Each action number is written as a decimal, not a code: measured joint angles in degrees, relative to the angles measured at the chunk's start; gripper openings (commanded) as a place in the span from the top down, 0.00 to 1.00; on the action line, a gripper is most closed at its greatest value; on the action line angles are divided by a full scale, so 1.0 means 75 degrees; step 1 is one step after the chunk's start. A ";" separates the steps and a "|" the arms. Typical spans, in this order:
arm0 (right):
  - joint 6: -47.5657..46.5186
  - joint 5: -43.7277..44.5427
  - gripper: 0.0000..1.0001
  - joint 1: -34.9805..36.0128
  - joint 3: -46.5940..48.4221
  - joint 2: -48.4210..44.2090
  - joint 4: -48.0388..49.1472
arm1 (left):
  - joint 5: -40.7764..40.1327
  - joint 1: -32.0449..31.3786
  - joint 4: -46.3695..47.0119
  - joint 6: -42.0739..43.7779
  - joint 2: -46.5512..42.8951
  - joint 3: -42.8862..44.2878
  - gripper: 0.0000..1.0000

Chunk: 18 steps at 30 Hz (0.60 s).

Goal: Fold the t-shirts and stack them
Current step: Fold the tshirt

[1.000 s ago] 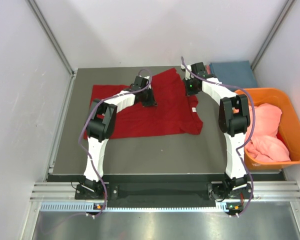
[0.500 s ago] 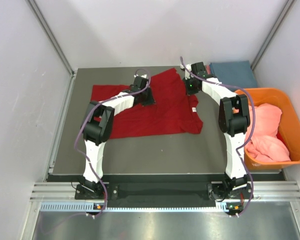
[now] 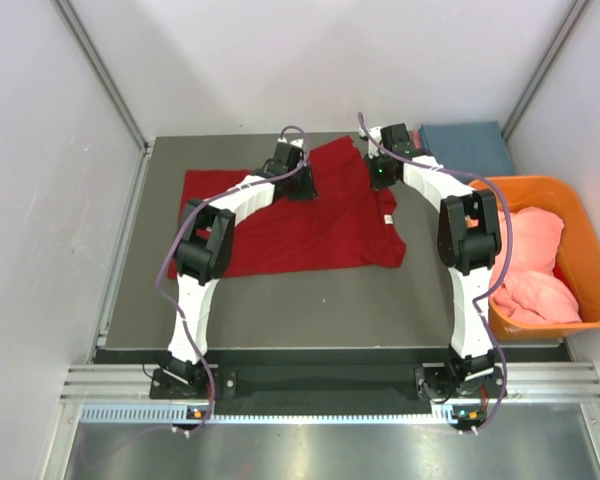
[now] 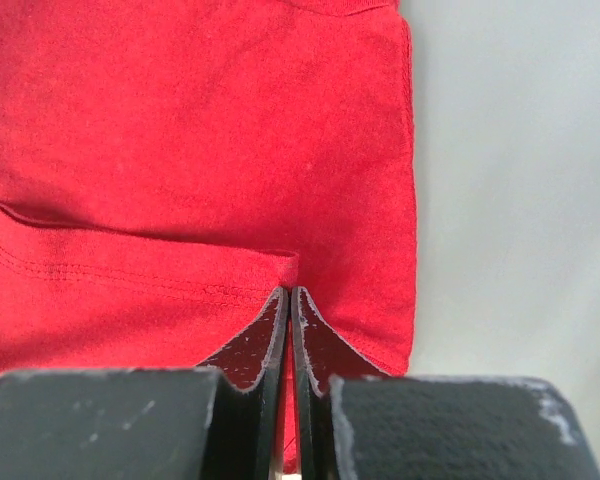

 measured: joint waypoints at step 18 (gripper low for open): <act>-0.0041 0.0023 1.00 0.0009 -0.0003 0.0000 0.0006 | 0.0431 0.0012 -0.0117 0.0201 0.0568 0.0251 0.80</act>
